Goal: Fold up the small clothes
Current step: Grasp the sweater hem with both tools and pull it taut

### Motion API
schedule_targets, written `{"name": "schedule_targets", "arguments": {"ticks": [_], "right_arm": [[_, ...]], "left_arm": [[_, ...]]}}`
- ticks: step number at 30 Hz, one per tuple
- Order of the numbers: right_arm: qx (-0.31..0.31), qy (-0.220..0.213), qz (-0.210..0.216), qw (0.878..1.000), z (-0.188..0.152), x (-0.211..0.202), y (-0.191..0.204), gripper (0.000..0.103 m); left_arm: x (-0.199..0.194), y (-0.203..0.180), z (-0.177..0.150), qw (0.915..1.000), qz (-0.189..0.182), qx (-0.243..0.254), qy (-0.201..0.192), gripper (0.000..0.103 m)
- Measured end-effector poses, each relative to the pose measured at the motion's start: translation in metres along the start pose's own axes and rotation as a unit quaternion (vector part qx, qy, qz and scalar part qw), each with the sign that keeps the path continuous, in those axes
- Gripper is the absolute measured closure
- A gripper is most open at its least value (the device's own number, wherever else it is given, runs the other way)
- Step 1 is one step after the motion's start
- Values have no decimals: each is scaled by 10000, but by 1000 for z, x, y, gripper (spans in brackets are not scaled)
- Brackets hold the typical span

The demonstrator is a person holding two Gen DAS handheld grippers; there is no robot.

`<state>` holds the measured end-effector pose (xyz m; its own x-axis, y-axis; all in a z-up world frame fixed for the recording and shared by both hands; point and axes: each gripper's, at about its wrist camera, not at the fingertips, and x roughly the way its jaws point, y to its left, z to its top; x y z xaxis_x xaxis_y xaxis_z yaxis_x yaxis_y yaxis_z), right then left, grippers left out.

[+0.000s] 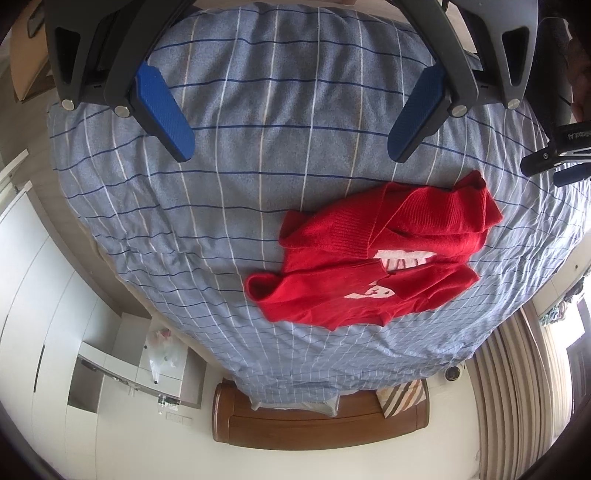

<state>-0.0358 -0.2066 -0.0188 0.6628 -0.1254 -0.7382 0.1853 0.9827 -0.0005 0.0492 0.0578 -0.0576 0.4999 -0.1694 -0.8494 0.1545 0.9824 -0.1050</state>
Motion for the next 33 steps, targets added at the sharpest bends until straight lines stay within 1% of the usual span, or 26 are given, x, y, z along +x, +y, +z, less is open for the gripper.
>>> {"name": "schedule_targets", "arguments": {"ticks": [2,4,5,7,8,9,10,11,12,13,14,16,18,19,21,22,23,24,26,29,31,33], "right_arm": [[-146,-1,282,9995,3,15,5,0],[-236,224,465,9984,8,34,11,0],[-207,328,555,9977,10,41,13,0],[-103,371,687,9969,13,44,17,0],[-85,341,726,9967,14,43,20,0],[-96,303,770,9965,15,41,24,0],[-127,284,830,9961,15,40,26,0],[-179,286,915,9952,15,39,29,0],[-245,281,1006,9942,16,41,31,0],[-305,232,1075,9935,18,43,33,0],[-352,175,1102,9931,20,46,33,0],[-352,191,1055,9936,27,61,35,2],[-262,361,1055,9934,34,85,42,12],[-245,515,1093,9924,35,99,48,20],[-267,835,1301,9876,34,128,63,38],[-279,973,1353,9856,31,142,67,69],[-229,981,1246,9871,26,149,68,91],[-50,885,1161,9893,22,148,62,93],[341,748,1395,9868,12,128,44,98],[343,621,1573,9850,-8,77,19,99],[322,773,1682,9822,-30,55,6,99],[162,1104,1700,9791,-54,50,2,98]], "left_arm": [[18,21,6,9982,-282,-507,121,1],[36,32,12,9941,-536,-933,162,1],[44,32,14,9927,-641,-1007,197,2],[56,22,18,9916,-785,-982,312,6],[60,16,20,9915,-871,-910,333,11],[65,8,21,9923,-877,-799,366,19],[72,2,23,9933,-827,-686,428,26],[80,-4,24,9940,-746,-618,508,45],[88,-6,23,9940,-688,-618,581,77],[93,-6,21,9931,-724,-675,627,91],[95,-4,19,9916,-846,-768,604,96],[91,-1,17,9910,-936,-843,445,97],[84,2,15,9908,-993,-831,386,98],[81,5,16,9904,-1035,-839,367,98],[71,13,16,9897,-1111,-842,320,98],[66,19,17,9895,-1140,-841,299,98],[60,24,17,9889,-1192,-842,270,98],[53,30,16,9880,-1267,-842,259,98],[40,38,15,9864,-1422,-770,303,98],[24,39,-1,9875,-1457,-327,503,98],[27,33,-15,9876,-1379,-74,741,98],[36,27,-26,9881,-1232,13,920,97]]}}
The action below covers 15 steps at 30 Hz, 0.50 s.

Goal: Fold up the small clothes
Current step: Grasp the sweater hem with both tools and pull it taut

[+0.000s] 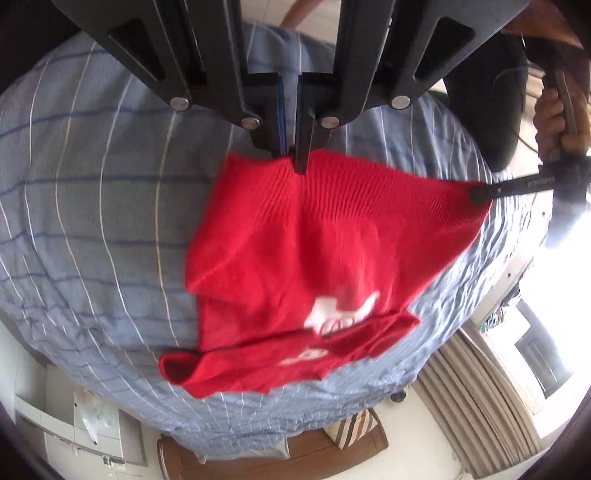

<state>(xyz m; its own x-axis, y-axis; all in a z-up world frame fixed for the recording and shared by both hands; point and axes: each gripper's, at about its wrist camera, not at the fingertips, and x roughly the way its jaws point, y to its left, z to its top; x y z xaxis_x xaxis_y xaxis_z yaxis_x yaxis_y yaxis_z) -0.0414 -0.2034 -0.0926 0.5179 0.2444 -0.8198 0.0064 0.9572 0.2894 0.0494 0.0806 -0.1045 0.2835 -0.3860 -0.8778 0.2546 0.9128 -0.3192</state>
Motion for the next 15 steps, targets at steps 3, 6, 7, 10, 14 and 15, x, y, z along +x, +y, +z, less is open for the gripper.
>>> {"name": "schedule_targets", "arguments": {"ticks": [3,6,7,10,14,15], "right_arm": [[87,363,46,9993,-27,9,-14,81],[421,173,248,9987,-33,-3,-32,51],[547,43,337,9979,-30,-8,-38,42],[901,-249,754,9928,-14,-6,-55,41],[1187,52,1268,9848,10,39,-63,70],[1169,211,1353,9837,13,52,-60,84]], "left_arm": [[4,7,-12,9998,38,-122,162,93],[-12,25,-16,9986,-156,-489,-93,41],[-16,30,-15,9977,-164,-607,-248,33],[-9,39,-4,9958,-63,-782,-462,33],[30,27,8,9970,-135,-760,-55,93],[38,22,8,9974,-156,-705,37,99]]}}
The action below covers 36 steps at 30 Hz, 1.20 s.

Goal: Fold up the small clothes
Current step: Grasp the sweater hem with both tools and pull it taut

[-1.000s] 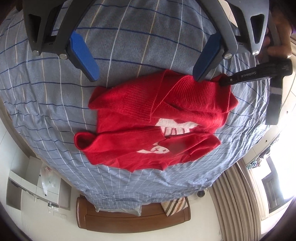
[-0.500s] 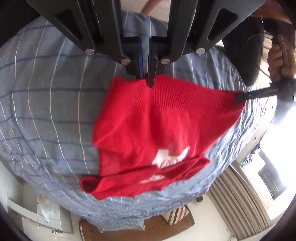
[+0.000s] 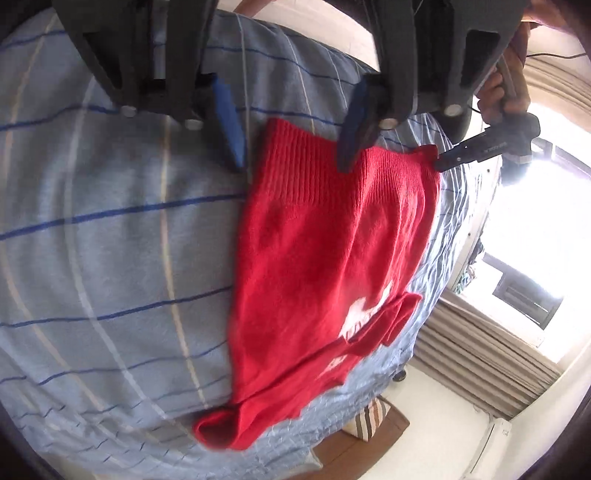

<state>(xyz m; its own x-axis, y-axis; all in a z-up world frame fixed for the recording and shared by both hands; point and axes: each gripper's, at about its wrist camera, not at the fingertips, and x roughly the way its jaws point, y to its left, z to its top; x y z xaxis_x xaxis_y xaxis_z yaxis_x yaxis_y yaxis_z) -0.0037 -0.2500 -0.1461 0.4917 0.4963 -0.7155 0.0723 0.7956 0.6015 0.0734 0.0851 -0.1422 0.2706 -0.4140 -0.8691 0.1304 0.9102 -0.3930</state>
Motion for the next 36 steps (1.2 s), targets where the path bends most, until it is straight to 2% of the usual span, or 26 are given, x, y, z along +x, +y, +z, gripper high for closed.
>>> {"name": "schedule_targets", "arguments": {"ticks": [1,3,5,8,13,17,22,29,36], "right_arm": [[-10,107,-41,9999,2,9,1,99],[-82,84,-254,9996,1,8,7,99],[-341,-5,-771,9964,-3,-15,16,99],[-328,-80,-1113,9932,-10,-45,12,100],[-335,246,-1537,9872,-16,-4,-6,100],[-421,157,-1713,9842,-15,6,-8,100],[-591,37,-1790,9821,-20,8,-6,100],[-781,-213,-2070,9750,-28,11,3,100],[-786,-323,-2061,9748,-31,9,3,99]], "left_arm": [[3,-4,-2,9999,125,85,-33,100],[-4,-6,-6,9988,411,220,-154,101],[-20,4,-11,9978,576,135,-298,101],[-27,16,-15,9978,563,-4,-357,102],[5,8,-16,9931,1115,240,-261,102],[12,13,-18,9926,1152,171,-353,101],[16,7,-21,9875,1428,425,-513,101],[16,3,-23,9862,1482,447,-588,101],[18,-4,-28,9854,1526,391,-644,100]]}}
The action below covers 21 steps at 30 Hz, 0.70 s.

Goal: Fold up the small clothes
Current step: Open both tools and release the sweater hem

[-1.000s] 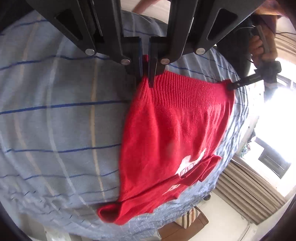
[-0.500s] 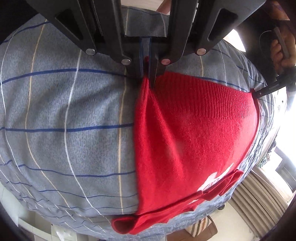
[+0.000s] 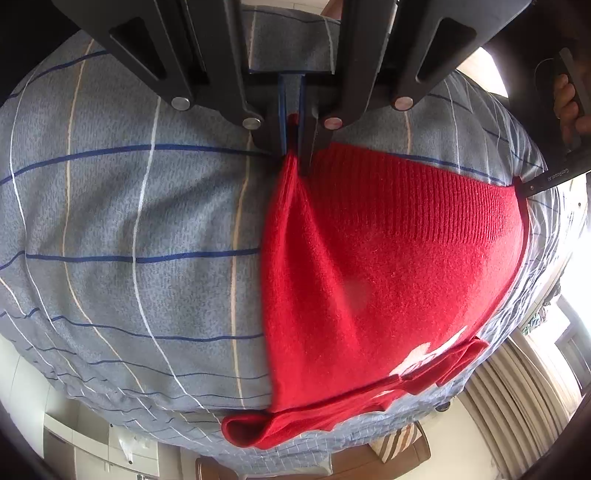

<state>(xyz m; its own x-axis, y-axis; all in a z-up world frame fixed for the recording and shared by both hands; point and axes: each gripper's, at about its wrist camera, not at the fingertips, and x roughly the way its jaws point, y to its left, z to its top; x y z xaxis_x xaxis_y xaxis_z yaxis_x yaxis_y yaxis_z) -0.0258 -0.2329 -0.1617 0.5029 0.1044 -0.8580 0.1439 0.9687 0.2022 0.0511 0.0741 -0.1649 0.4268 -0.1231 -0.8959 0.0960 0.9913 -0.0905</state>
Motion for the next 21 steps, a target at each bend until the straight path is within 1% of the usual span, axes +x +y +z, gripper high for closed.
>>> {"name": "schedule_targets", "arguments": {"ticks": [1,4,5,6,7,8,9,10,11,12,13,14,16,18,19,20,21], "right_arm": [[14,-3,27,10000,0,0,0,98],[110,-16,147,9998,-1,-2,-3,95],[124,-17,176,9998,-1,-3,-3,94],[133,-11,191,9997,-2,-3,-4,93],[140,-3,192,9997,-3,-4,-4,91],[138,11,191,9997,-3,-5,-4,87],[127,36,184,9997,-4,-5,-3,85],[118,74,175,9997,-6,-6,-3,76],[117,137,181,9997,-8,-6,-3,62],[118,233,204,9995,-10,-6,-3,54],[116,345,224,9991,-13,-7,-3,43],[107,447,207,9987,-17,-8,-5,42],[121,489,83,9987,-21,-20,-13,42],[32,293,-88,9995,-12,-39,-23,42],[-141,160,-235,9995,-1,-50,-25,42],[-370,-12,-417,9984,14,-60,-25,42],[-630,-211,-594,9960,32,-70,-22,40]], "left_arm": [[-1,0,0,10000,1,-21,-9,100],[-6,3,-3,9999,-12,-130,31,91],[-7,5,-4,9998,-61,-186,69,81],[-8,7,-4,9995,-125,-253,107,64],[-9,9,-6,9992,-175,-323,140,54],[-12,13,-8,9989,-214,-390,170,36],[-14,15,-9,9985,-242,-443,204,29],[-17,17,-11,9983,-249,-465,257,29],[-21,18,-15,9982,-217,-453,338,29],[-26,20,-18,9981,-151,-430,414,29],[-34,22,-22,9982,-81,-409,421,29],[-44,25,-23,9986,-28,-399,334,29],[-68,34,-22,9991,101,-400,-29,28],[-90,44,-13,9968,351,-494,-514,17],[-100,49,-7,9939,464,-588,-814,13],[-107,54,-1,9895,567,-709,-1128,7],[-111,59,4,9840,706,-863,-1389,4]]}}
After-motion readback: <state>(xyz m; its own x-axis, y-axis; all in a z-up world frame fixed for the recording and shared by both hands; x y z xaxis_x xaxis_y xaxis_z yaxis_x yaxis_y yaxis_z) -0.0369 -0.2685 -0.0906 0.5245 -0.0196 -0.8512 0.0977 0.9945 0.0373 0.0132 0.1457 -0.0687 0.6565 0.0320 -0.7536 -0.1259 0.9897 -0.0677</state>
